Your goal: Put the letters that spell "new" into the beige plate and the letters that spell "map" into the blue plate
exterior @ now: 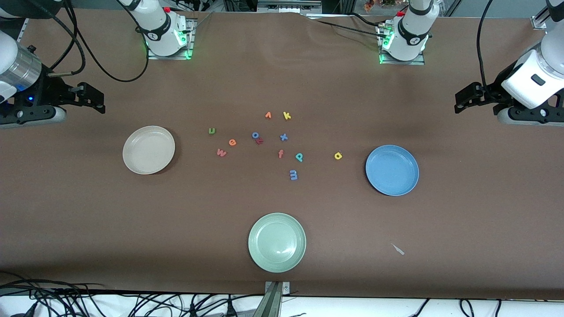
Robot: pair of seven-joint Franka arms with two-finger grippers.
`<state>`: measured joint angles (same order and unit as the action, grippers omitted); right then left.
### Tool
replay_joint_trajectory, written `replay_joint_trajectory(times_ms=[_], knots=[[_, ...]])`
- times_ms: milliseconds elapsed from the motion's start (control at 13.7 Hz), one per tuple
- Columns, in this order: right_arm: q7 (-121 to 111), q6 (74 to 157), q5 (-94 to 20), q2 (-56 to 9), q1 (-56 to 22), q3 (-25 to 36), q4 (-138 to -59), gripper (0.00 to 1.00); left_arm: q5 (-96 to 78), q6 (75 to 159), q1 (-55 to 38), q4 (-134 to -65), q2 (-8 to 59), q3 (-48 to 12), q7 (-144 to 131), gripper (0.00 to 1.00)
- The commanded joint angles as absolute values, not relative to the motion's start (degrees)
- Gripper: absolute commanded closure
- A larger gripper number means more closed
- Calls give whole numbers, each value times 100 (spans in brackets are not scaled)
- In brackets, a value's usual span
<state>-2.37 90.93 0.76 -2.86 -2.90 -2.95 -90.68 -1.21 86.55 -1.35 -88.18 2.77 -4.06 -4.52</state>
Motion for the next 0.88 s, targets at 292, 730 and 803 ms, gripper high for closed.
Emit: replay_joint_trajectory(times_ms=[292,730,803], knots=[[-246,9026,141,-316,-246,-325,-9009,0,-9,8569,-158,-8666,334,-404,-404,0],[-308,9026,141,-325,-246,-325,-9009,0,-9,8569,-158,-8666,334,-404,-404,0],[-308,9026,141,-351,-246,-325,-8991,0,-9,8569,-158,-8666,334,-404,-404,0]])
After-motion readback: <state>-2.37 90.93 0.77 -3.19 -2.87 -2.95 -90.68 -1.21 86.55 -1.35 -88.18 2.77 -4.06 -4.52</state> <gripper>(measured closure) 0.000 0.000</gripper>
